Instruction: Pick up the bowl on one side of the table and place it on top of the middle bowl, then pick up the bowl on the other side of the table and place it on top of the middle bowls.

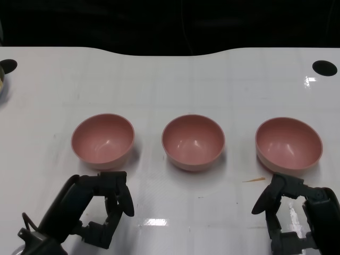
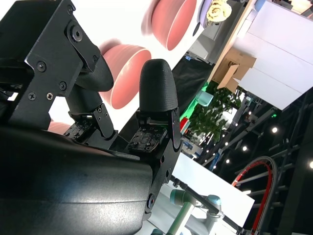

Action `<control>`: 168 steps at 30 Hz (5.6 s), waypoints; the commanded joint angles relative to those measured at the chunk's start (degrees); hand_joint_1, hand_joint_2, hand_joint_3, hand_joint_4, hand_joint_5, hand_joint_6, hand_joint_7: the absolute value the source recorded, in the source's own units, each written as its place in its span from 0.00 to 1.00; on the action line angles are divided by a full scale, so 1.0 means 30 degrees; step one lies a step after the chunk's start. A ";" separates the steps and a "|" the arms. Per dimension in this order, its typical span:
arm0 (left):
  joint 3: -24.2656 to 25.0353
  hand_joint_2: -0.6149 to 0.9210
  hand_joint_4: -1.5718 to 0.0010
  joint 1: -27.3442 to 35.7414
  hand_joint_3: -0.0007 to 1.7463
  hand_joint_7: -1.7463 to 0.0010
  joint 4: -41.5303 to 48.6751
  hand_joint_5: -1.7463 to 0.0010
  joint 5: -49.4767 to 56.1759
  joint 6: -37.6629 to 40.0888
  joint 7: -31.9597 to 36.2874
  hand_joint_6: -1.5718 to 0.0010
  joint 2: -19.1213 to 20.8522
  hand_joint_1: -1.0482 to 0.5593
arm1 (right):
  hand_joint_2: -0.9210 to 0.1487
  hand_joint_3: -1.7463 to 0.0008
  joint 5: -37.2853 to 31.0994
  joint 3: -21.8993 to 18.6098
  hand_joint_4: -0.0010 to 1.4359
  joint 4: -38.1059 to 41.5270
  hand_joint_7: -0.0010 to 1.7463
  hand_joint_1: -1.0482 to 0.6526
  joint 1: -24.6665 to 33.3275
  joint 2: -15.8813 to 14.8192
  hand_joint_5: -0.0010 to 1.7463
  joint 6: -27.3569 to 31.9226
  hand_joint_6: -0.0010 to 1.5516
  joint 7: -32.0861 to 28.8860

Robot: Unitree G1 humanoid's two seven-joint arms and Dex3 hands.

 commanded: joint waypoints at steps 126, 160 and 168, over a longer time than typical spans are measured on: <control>-1.0041 0.99 0.45 -1.1801 0.03 0.21 0.2005 0.00 1.3791 1.1669 0.9867 0.47 -0.0250 0.50 | 0.78 0.02 -0.0825 0.0405 0.64 -0.0206 0.76 0.74 -0.0212 0.0091 0.94 0.0217 0.58 -0.0696; -1.0758 1.00 1.00 -0.8296 0.21 1.00 -0.0981 0.97 1.4170 1.3612 0.5148 0.99 0.0657 0.15 | 0.77 0.03 -0.0682 0.0465 0.62 -0.0524 0.75 0.75 -0.0110 0.0253 0.95 0.0367 0.56 -0.0545; -1.1038 1.00 1.00 -0.8062 0.21 1.00 -0.0216 1.00 1.4415 1.3507 0.6224 1.00 0.0404 0.16 | 0.77 0.03 -0.0735 0.0461 0.61 -0.0591 0.76 0.75 -0.0086 0.0256 0.94 0.0409 0.56 -0.0572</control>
